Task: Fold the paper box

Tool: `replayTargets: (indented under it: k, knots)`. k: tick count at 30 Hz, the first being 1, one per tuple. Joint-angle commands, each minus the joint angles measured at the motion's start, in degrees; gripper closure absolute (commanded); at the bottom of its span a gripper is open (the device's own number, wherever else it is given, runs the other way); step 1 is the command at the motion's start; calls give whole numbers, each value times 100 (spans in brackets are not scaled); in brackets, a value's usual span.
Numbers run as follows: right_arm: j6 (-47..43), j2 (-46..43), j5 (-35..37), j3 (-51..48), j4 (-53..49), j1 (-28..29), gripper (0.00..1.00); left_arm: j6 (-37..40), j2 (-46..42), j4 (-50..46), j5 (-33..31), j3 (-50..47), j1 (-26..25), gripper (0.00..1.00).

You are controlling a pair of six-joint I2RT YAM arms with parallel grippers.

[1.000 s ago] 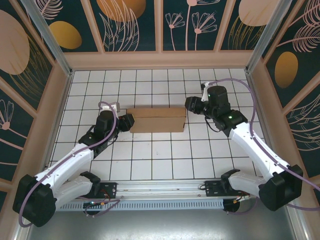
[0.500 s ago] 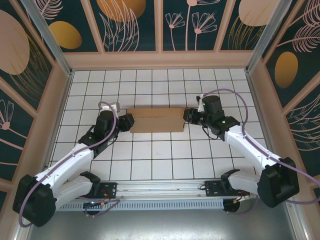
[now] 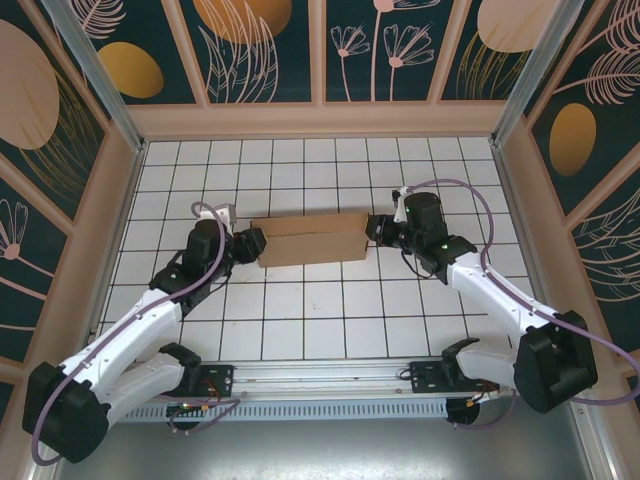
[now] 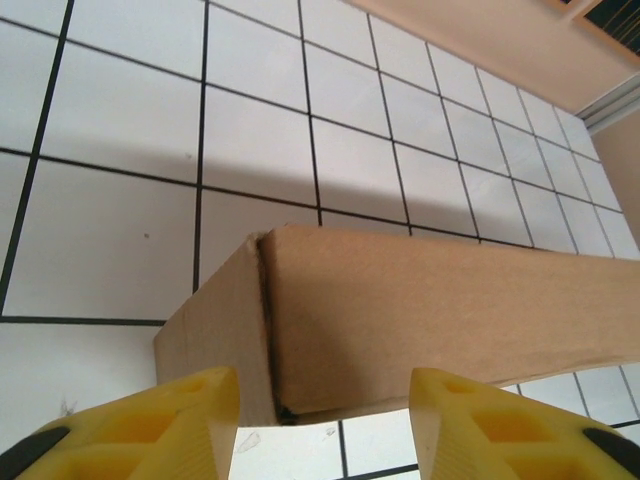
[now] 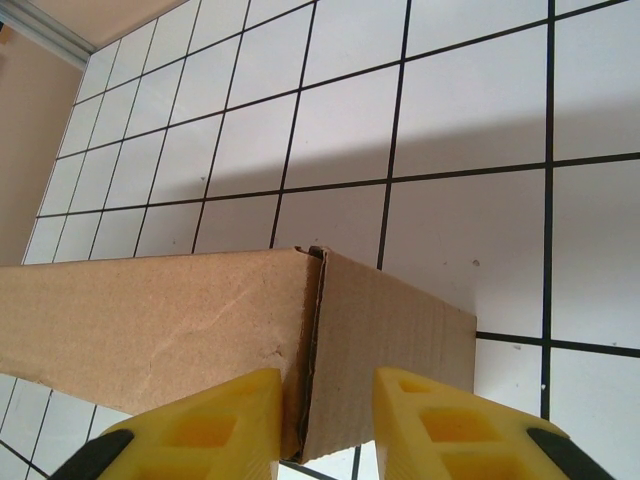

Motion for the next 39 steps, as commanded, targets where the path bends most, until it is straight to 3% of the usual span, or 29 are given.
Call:
replayTargets:
  k: [1, 11, 23, 27, 34, 39]
  knots:
    - [59, 233, 212, -151, -750, 18, 71, 131, -20, -263, -92, 366, 56, 51]
    - [50, 246, 222, -133, -743, 23, 71, -223, 217, 275, 347, -233, 456, 58]
    - [99, -103, 225, -471, -572, 61, 74, -802, 239, 668, 940, -969, 462, 77]
    - [-136, -498, 783, -455, -723, 486, 75, -914, -117, 604, 1202, -1045, 454, 83]
    - [93, -1104, 1154, -733, -1055, 1095, 80, -1067, -680, -164, 1336, -1040, 12, 90]
    - [544, -1686, 681, -1227, -871, 1265, 80, -1700, -919, -141, 1657, -1347, -362, 89]
